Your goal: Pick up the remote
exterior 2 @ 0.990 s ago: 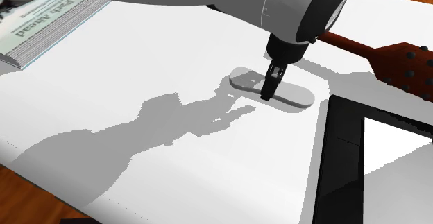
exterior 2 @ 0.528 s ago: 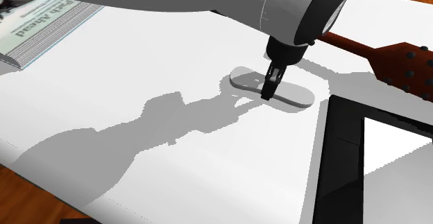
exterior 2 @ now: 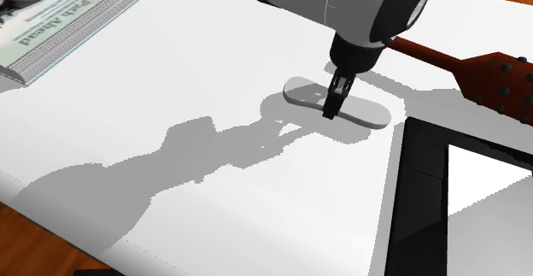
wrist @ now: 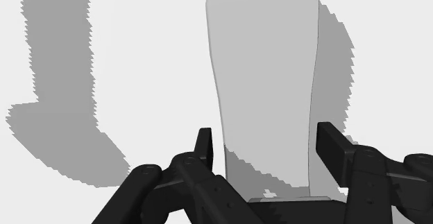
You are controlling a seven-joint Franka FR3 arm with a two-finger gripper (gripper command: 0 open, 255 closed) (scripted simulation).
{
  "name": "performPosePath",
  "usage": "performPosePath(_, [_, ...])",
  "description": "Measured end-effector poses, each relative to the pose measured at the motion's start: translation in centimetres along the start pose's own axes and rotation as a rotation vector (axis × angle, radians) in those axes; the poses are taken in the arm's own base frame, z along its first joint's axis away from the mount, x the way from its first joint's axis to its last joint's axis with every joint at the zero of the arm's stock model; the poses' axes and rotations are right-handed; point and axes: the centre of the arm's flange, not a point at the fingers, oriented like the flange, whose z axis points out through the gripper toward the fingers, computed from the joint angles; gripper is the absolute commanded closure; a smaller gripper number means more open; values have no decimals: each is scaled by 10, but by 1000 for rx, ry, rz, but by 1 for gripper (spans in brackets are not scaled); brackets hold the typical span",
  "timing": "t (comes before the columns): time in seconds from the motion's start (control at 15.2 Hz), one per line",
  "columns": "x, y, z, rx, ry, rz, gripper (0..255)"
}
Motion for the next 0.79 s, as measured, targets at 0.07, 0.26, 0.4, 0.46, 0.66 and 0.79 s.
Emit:
performPosePath(0.07, [0,-1,-4,0,0,0,255])
performPosePath(0.26, [0,-2,-19,0,0,0,255])
performPosePath(0.4, [0,-1,-30,0,0,0,255])
performPosePath(0.46, [0,-1,-36,0,0,0,255])
performPosePath(0.66, [-1,-2,-52,0,0,0,255])
performPosePath(0.79, [0,-1,-61,0,0,0,255])
